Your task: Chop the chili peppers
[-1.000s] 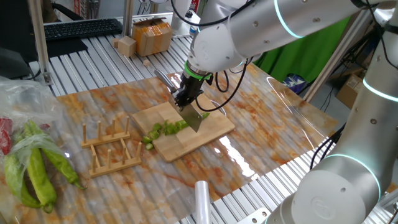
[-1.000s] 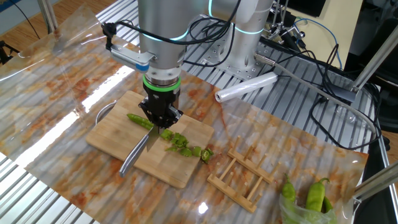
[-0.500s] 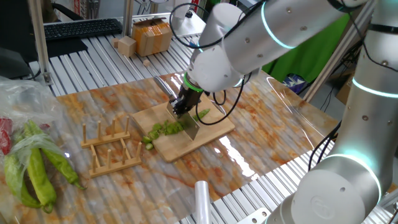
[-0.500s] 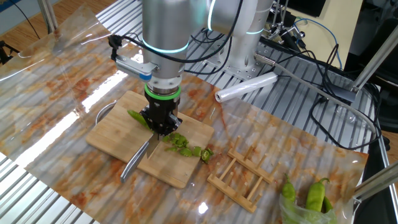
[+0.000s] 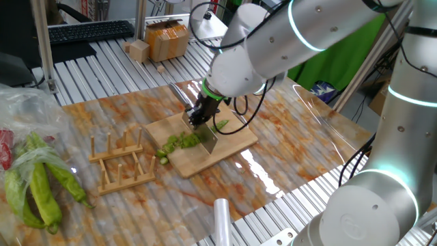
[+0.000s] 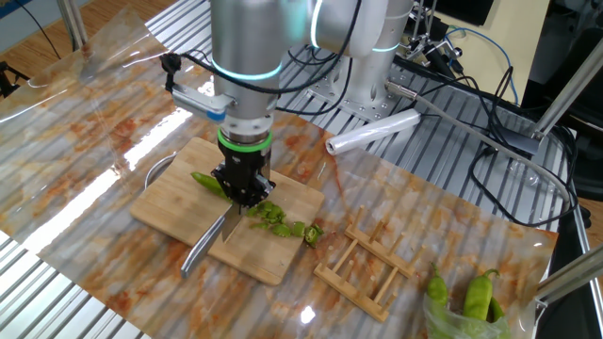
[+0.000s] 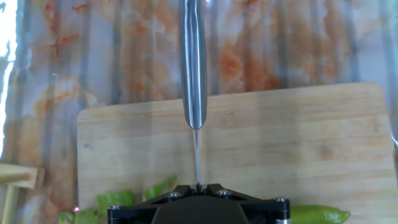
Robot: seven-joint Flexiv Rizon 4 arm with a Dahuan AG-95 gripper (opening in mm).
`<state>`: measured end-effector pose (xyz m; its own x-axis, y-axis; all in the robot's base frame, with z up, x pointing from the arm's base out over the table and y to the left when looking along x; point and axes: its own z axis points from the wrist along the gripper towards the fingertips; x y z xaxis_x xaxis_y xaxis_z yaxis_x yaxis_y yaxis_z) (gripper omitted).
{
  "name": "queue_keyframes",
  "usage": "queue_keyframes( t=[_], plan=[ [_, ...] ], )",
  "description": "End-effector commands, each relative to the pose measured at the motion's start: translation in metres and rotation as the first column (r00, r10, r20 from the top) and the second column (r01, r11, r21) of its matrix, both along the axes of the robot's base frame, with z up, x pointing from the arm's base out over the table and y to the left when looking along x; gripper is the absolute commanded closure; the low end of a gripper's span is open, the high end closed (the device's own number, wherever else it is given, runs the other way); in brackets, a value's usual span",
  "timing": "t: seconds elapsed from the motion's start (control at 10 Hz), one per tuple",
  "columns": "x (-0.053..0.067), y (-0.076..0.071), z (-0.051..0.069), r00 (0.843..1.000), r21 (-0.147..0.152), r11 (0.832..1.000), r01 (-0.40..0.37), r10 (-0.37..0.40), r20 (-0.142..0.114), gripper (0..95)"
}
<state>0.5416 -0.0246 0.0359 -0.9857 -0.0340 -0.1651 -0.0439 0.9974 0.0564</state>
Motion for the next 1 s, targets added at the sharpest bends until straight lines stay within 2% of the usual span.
queue_keyframes(
  t=[0.1,0.3,0.5,0.7,0.8,0.9,1.0],
  plan=[
    [-0.004,0.001,-0.013,1.000,0.009,1.000,0.004,-0.004,0.024,95.0],
    [-0.009,0.002,-0.014,0.999,0.007,1.000,0.005,-0.005,0.036,95.0],
    [-0.005,0.002,-0.012,1.000,-0.018,1.000,0.001,-0.001,0.032,95.0],
    [-0.001,0.002,-0.009,1.000,-0.018,1.000,0.003,-0.002,0.018,95.0],
    [0.000,0.005,-0.004,1.000,-0.003,1.000,0.006,-0.006,0.011,95.0],
    [-0.001,0.007,0.004,1.000,-0.015,1.000,0.005,-0.005,-0.001,95.0],
    [-0.001,0.007,0.013,1.000,-0.039,0.999,0.000,0.000,-0.012,95.0]
  ],
)
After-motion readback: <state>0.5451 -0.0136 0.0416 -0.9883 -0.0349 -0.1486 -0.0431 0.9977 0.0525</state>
